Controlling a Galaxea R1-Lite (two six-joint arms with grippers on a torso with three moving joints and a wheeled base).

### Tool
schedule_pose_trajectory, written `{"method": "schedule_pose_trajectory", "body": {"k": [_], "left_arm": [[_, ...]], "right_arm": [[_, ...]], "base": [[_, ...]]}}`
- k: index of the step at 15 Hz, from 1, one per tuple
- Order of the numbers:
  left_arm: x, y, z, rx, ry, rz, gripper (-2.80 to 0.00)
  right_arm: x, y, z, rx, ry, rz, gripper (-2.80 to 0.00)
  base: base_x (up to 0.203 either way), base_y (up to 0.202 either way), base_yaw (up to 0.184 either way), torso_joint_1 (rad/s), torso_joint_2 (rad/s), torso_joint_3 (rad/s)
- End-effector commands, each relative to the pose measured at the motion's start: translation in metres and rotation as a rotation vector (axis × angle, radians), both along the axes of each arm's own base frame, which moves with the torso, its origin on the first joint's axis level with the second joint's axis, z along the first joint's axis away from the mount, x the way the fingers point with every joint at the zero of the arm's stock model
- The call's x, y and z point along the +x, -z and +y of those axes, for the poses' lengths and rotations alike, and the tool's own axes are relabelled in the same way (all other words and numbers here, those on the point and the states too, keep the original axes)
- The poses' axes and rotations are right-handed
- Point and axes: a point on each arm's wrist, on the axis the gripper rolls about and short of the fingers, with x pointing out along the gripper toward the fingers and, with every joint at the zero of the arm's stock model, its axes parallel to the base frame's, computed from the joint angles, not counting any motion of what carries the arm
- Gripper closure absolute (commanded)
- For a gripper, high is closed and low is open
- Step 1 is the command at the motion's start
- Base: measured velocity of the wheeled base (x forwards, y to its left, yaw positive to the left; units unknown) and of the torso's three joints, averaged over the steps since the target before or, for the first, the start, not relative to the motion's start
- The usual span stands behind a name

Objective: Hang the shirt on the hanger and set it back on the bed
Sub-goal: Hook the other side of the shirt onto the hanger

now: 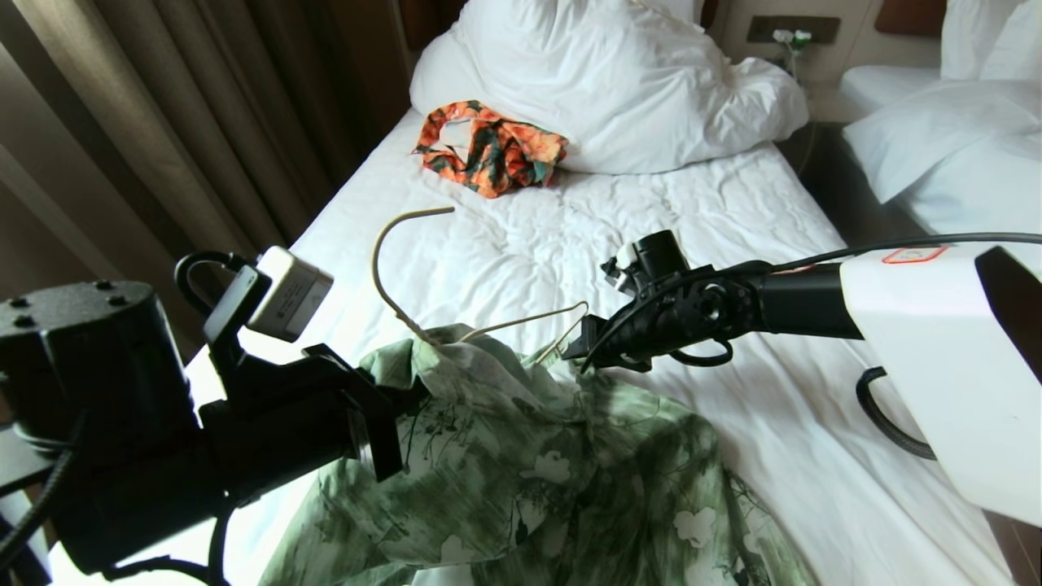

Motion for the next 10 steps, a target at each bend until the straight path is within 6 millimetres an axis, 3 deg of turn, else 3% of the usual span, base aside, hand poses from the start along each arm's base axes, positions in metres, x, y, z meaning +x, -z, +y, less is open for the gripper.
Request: {"method": "schedule_pose_trajectory", "body": {"k": [1,5,10], "left_arm": [[0.0,-0.001,0.0,-0.003,0.001,-0.004,0.0],[0.001,-0.003,-0.001,-0.015,0.001,-0.004,0.0],[0.003,-0.004,0.0,-0.016,-0.01,-0.009,0.0]], "right_arm": [[0.002,0.003,0.001,0.003,0.001,-0.012,0.0],[0.001,-0.003,0.0,0.007,0.018,-0.03,0.0],[-0.017,-0.036,-0.029,-0.005,0.098,0.0,0.0]], "base": [[0.0,0.0,0.0,0.0,0.0,0.0],[0.0,0.0,0.0,0.0,0.0,0.0],[0.0,0.0,0.0,0.0,0.0,0.0]]}}
